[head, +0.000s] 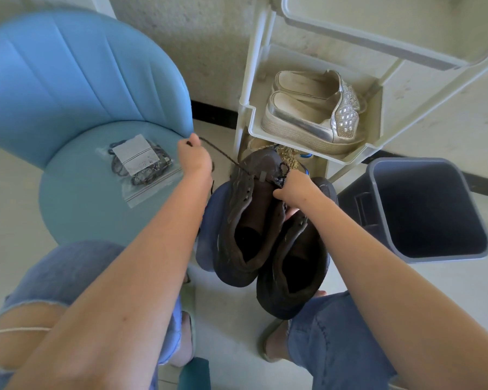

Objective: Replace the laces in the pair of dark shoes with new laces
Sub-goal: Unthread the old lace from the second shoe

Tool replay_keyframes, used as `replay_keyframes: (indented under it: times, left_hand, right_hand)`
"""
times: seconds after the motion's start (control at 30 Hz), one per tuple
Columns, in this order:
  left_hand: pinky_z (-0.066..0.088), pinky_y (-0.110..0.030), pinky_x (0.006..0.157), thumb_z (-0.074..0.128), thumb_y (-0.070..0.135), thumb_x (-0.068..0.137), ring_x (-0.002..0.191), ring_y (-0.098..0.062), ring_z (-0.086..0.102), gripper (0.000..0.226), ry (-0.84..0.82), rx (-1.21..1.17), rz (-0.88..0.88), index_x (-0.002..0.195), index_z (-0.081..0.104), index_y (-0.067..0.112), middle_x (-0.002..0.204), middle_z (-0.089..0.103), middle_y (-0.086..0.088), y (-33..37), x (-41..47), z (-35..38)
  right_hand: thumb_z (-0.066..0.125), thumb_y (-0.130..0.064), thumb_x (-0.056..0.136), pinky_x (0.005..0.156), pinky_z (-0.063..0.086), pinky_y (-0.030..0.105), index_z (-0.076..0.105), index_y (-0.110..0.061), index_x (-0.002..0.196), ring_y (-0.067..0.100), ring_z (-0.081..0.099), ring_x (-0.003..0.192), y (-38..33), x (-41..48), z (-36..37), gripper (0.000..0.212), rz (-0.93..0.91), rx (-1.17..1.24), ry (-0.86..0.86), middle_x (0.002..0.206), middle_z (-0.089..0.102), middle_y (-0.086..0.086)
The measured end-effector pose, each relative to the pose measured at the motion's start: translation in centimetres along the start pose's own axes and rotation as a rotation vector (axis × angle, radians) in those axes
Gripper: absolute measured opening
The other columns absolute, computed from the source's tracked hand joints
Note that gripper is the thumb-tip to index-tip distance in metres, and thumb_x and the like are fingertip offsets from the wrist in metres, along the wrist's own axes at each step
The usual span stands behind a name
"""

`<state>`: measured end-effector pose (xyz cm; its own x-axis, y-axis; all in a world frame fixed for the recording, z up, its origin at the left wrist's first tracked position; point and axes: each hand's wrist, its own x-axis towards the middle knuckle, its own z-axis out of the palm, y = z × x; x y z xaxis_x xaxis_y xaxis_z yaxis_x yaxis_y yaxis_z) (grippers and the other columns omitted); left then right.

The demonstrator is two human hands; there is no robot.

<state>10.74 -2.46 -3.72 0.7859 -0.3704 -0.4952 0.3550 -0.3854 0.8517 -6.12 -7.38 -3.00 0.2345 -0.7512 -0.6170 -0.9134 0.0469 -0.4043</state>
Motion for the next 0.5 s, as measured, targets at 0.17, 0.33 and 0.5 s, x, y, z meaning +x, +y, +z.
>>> replay_keyframes:
  times: [0.17, 0.33, 0.5]
  left_hand:
    - [0.044, -0.026, 0.053, 0.036, 0.024, 0.102, 0.05, -0.012, 0.05, 0.022, -0.344, 0.317, 0.314, 0.084, 0.038, 0.013, 0.062, 0.051, 0.002, -1.3, -1.7, 1.3]
    - [0.039, -0.032, 0.074, 0.054, 0.035, 0.094, 0.093, -0.026, 0.055, 0.035, -0.433, 0.988, 0.575, 0.115, 0.047, 0.008, 0.109, 0.053, -0.01, -3.3, -2.3, 1.6]
    - [0.04, -0.034, 0.073, 0.05, 0.037, 0.096, 0.1, -0.033, 0.058, 0.039, -0.44, 1.198, 0.525, 0.11, 0.058, 0.002, 0.109, 0.062, -0.018, -2.1, -2.2, 1.6]
  right_hand:
    - [0.053, -0.009, 0.094, 0.046, 0.048, 0.029, 0.042, -0.007, 0.072, 0.034, 0.071, 0.068, -0.8, -0.6, -0.1, 0.025, 0.002, -0.08, -0.059, 0.05, 0.058, 0.014]
    - [0.054, -0.008, 0.093, 0.063, 0.058, 0.041, 0.043, -0.006, 0.074, 0.039, 0.071, 0.075, -0.8, -0.6, 0.1, 0.022, 0.006, -0.057, -0.05, 0.07, 0.064, 0.022]
    - [0.055, -0.008, 0.092, 0.083, 0.056, 0.045, 0.04, -0.006, 0.07, 0.039, 0.067, 0.092, -0.7, -0.6, 0.2, 0.027, -0.013, -0.068, -0.003, 0.1, 0.065, 0.027]
